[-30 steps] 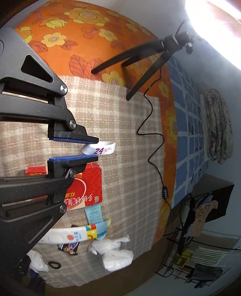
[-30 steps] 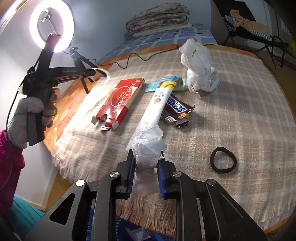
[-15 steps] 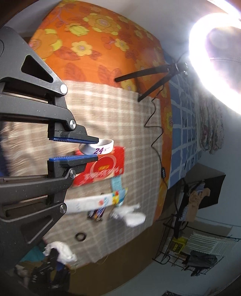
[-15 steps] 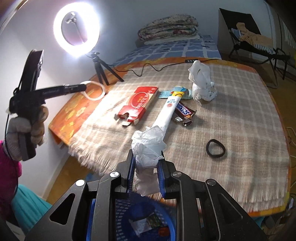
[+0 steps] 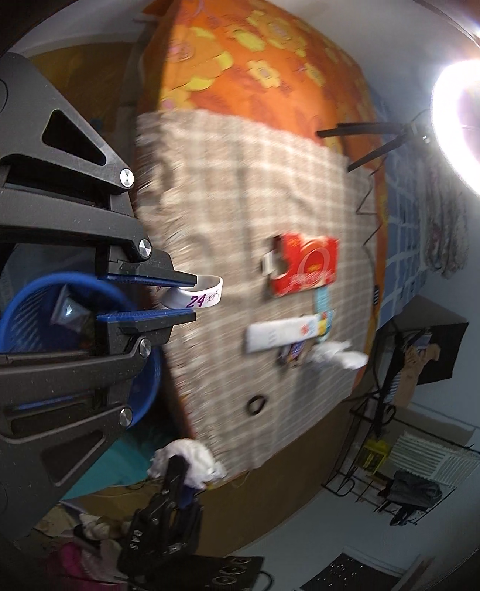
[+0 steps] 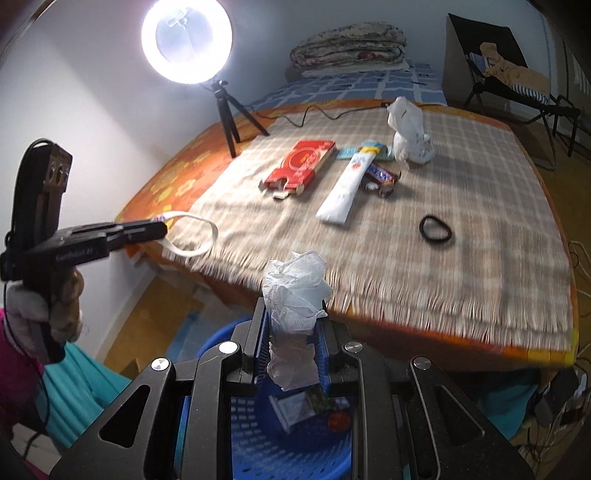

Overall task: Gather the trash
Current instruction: 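Carry the wristband and tissue over the basket and release both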

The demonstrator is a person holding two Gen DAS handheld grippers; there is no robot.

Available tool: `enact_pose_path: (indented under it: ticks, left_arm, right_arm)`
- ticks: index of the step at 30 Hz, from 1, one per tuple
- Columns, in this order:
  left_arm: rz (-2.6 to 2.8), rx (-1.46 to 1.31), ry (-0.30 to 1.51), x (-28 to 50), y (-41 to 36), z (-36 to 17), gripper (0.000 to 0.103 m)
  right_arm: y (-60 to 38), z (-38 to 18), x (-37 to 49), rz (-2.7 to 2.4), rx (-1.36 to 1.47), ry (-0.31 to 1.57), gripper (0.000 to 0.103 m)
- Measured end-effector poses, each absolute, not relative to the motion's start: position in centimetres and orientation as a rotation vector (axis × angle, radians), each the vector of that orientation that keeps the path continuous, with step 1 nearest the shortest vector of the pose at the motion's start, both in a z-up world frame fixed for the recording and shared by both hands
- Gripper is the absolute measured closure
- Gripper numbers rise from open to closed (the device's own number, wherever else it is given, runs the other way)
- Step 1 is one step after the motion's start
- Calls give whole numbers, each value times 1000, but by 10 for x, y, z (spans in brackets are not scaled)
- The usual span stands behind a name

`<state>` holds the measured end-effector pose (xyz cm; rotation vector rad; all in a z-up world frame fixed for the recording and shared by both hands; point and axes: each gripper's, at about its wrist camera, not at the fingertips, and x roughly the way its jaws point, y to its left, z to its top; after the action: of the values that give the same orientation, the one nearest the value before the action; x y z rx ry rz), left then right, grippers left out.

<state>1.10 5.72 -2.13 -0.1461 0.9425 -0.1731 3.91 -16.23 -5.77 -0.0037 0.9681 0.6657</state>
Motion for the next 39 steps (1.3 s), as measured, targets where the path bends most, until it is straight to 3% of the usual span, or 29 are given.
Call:
enact_pose_path:
  ticks: [20,39]
  left_arm:
    - [-281,-109,1147,-50,-8,-109,93]
    - [-280,-73,1261,-49,-19,-157,93]
  right_arm:
    - [-161,-117,-18,702,-45,1129,83]
    - [-159,-160,-22,682,-53,1232,82]
